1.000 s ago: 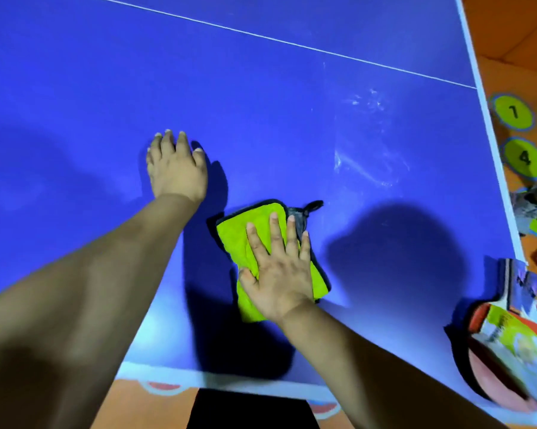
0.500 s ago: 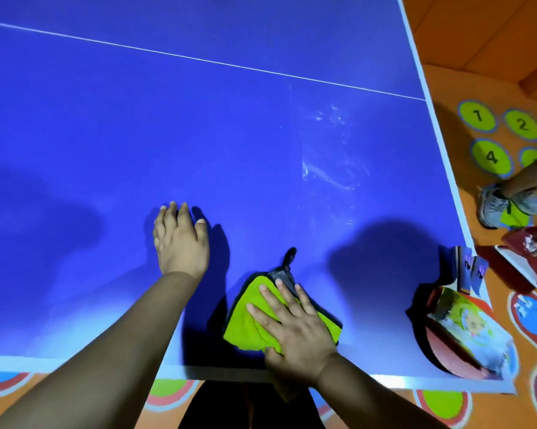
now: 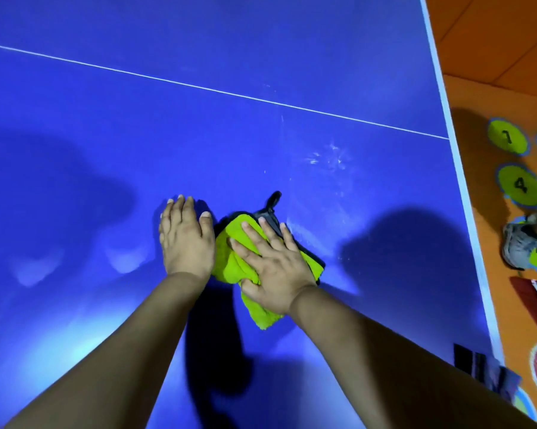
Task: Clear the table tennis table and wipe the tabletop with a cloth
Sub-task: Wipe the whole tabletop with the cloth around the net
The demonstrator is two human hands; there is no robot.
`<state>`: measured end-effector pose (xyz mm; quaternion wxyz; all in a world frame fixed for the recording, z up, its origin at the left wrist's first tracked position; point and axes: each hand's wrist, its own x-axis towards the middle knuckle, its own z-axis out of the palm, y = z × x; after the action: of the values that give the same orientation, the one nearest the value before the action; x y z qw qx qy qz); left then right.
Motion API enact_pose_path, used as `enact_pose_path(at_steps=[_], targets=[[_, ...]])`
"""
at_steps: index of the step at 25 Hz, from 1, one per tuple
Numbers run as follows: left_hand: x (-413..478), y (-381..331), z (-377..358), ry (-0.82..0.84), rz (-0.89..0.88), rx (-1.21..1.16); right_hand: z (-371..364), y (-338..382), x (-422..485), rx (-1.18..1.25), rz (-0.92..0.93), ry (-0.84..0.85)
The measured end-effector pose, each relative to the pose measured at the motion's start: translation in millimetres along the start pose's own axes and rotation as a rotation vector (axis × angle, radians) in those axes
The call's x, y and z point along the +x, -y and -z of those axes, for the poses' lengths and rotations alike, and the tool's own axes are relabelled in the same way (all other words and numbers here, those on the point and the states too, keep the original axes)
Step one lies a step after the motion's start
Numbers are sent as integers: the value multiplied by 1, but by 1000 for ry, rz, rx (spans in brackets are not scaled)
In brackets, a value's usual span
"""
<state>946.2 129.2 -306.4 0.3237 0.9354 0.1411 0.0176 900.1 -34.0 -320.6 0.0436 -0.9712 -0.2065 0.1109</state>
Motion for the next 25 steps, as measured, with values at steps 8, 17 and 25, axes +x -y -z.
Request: enact_pose_path(at_steps=[8,17,25], targets=[[45,-29,-59,-151,72,150,33,-91,143,4,-45,-41],[53,-33,-73,-233,94,357,62,-157,261,17,-159,-45],[53,-35,-75,-235,96,373,70,-221,234,90,-369,-54]])
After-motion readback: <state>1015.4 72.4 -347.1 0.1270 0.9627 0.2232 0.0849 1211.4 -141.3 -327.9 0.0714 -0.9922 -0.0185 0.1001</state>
